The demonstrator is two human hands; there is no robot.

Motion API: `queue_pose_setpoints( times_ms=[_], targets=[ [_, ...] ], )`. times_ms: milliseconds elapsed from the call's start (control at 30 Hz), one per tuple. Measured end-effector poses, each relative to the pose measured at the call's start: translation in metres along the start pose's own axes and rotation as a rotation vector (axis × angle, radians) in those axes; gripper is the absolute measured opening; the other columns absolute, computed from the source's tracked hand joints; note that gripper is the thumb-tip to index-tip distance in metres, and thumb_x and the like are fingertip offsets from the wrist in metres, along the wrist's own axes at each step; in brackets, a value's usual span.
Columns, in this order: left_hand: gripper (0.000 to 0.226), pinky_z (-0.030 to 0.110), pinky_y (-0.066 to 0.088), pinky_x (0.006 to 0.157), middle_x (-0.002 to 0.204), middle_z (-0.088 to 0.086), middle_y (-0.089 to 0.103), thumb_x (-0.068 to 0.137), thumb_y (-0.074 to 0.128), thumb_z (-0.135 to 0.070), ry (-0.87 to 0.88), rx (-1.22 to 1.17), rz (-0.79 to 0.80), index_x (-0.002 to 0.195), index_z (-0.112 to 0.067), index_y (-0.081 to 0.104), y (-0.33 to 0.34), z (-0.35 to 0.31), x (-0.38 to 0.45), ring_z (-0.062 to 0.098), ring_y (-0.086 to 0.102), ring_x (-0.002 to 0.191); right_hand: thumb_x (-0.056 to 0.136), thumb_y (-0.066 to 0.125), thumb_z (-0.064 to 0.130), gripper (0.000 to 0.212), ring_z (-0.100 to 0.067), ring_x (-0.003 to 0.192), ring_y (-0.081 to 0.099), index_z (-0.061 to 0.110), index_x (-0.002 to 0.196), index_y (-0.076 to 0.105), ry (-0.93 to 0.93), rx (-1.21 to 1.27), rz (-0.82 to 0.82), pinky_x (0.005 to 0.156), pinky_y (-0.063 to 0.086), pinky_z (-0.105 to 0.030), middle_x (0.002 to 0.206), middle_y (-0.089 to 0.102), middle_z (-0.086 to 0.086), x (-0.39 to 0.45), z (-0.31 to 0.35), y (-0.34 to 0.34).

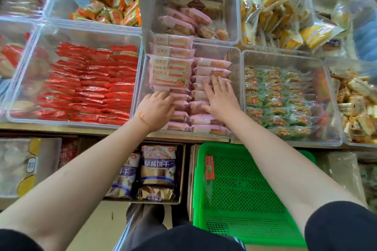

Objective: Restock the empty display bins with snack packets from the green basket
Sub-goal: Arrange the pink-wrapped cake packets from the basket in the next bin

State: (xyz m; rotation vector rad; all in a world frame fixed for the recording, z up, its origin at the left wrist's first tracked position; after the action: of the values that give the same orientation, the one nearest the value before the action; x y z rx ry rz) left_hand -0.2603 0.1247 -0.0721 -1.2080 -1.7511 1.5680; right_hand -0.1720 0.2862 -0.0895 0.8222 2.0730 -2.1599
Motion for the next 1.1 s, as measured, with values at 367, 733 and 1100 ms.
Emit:
queue_pose_setpoints(
  times_ms=[367, 733, 1100],
  targets=[
    [0.055, 0.051, 0.013, 0.121, 0.157, 0.014, 0.032, 0.096, 0.028, -0.041, -0.069, 0.033, -0.192, 0.140, -0.015, 0.049, -0.025, 0.027, -0.040, 0.032, 0.017, 0.149, 0.097, 0.054, 0.043, 0.032, -0.026, 0.109, 0.059, 0.017, 0.114, 0.062, 0.089, 0.214, -0.216, 0.091, 0.046, -0.041, 0.116, 0.066, -0.002, -0.019, 0.030, -0.019],
    [0.057, 0.046, 0.010, 0.122, 0.165, 0.004, 0.006, 0.100, 0.029, -0.042, -0.162, -0.071, -0.147, 0.153, -0.021, 0.029, -0.018, 0.046, -0.047, 0.020, -0.005, 0.152, 0.097, 0.050, 0.034, 0.034, -0.019, 0.062, 0.058, 0.024, 0.066, 0.057, 0.144, 0.489, 0.416, 0.065, 0.050, -0.030, 0.065, 0.057, 0.011, -0.059, 0.037, -0.005],
    [0.058, 0.048, 0.018, 0.119, 0.165, 0.005, 0.011, 0.096, 0.025, -0.044, -0.170, -0.041, -0.146, 0.148, -0.021, 0.037, -0.018, 0.046, -0.046, 0.022, -0.002, 0.152, 0.088, 0.065, 0.038, 0.023, -0.020, 0.084, 0.058, 0.022, 0.092, 0.049, 0.098, 0.359, 0.049, 0.060, 0.044, -0.032, 0.095, 0.056, 0.004, -0.043, 0.044, -0.021]
  ],
)
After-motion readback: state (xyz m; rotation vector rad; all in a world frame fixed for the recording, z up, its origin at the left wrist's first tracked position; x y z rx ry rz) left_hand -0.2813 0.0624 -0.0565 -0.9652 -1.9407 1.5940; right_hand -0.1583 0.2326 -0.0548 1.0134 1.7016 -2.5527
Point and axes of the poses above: each hand's wrist, its own x-axis towards the middle knuckle, its own y-axis out of the palm, z = x × y, the point moved 9 cm from there along x, towards the middle knuckle
